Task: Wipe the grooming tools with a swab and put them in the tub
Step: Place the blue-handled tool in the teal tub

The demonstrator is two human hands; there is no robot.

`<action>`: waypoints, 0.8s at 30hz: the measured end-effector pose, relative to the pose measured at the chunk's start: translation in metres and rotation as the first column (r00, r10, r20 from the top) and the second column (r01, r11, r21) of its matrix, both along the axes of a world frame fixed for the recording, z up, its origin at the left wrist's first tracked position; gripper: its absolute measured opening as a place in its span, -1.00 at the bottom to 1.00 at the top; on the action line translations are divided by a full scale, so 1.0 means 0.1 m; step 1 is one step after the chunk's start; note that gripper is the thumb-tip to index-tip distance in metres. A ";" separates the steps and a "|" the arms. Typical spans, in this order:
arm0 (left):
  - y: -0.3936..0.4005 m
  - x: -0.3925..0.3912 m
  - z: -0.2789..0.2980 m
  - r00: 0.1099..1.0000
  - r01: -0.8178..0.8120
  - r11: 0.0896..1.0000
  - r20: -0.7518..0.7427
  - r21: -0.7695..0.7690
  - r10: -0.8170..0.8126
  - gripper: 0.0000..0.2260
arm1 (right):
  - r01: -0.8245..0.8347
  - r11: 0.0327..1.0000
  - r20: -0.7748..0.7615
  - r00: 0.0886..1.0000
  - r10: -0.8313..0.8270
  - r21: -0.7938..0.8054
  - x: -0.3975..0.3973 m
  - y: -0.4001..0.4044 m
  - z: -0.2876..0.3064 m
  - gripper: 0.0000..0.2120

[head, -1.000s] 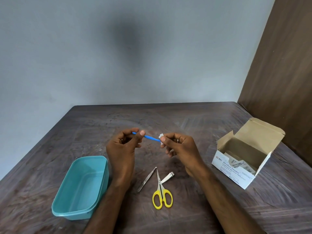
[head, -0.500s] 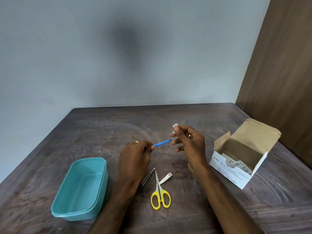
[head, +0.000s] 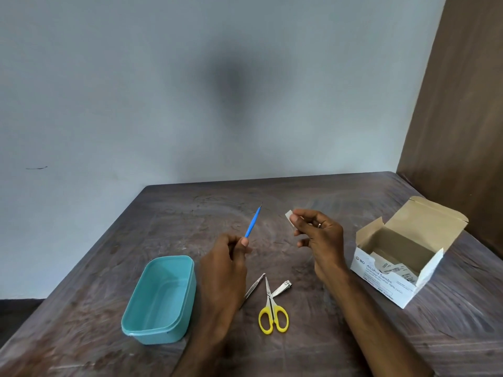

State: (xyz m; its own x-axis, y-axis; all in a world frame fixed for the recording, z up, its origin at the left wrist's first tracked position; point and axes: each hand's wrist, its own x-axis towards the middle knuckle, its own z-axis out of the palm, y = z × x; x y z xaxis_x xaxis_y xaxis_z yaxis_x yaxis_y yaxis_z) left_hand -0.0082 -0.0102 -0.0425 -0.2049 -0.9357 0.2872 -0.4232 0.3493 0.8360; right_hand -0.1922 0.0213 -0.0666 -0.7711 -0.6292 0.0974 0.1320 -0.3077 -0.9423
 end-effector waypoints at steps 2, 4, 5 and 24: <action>0.04 0.08 0.09 1.000 -0.018 0.999 -0.008 -0.028 0.017 -0.85 | -0.011 1.000 0.006 1.000 0.011 0.003 0.01 0.01 0.01 -0.88; 0.05 0.18 0.21 0.999 -0.046 0.997 0.016 -0.068 0.047 -0.86 | -0.018 1.000 0.012 1.000 0.018 0.008 0.02 0.02 0.01 -0.88; 0.05 0.23 0.27 0.997 -0.063 0.995 0.030 -0.077 0.065 -0.88 | -0.017 1.000 0.014 1.000 0.017 0.011 0.03 0.02 0.01 -0.89; -0.12 1.13 0.23 0.562 -0.292 0.938 0.760 -0.186 0.326 -0.82 | -0.008 0.998 -0.039 0.999 0.010 0.065 0.08 0.03 0.01 -0.88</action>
